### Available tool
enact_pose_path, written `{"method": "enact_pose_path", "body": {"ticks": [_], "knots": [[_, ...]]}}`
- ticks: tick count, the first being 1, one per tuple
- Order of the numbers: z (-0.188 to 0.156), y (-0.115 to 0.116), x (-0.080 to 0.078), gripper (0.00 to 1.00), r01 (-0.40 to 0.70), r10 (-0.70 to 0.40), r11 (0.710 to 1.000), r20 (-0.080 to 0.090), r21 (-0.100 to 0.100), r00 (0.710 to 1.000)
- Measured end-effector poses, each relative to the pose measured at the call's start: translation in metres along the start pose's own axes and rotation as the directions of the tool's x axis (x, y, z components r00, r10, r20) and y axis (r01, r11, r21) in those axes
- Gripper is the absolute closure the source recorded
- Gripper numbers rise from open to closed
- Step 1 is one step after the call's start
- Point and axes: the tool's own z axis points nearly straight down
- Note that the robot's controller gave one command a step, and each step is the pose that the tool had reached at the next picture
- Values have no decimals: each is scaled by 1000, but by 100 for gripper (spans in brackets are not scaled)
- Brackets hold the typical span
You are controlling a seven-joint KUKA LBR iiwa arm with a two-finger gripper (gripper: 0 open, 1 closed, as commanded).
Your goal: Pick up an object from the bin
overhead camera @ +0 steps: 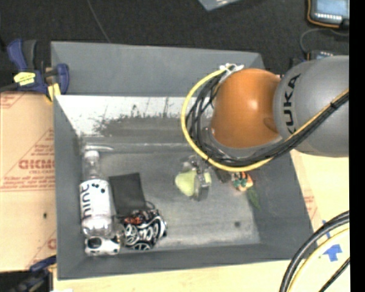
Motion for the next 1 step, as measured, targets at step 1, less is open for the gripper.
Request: {"method": "enact_pose_path", "body": {"ticks": [1], "knots": [[-191, -14, -5, 100, -8, 8, 1000, -2, 1, 1000]]}}
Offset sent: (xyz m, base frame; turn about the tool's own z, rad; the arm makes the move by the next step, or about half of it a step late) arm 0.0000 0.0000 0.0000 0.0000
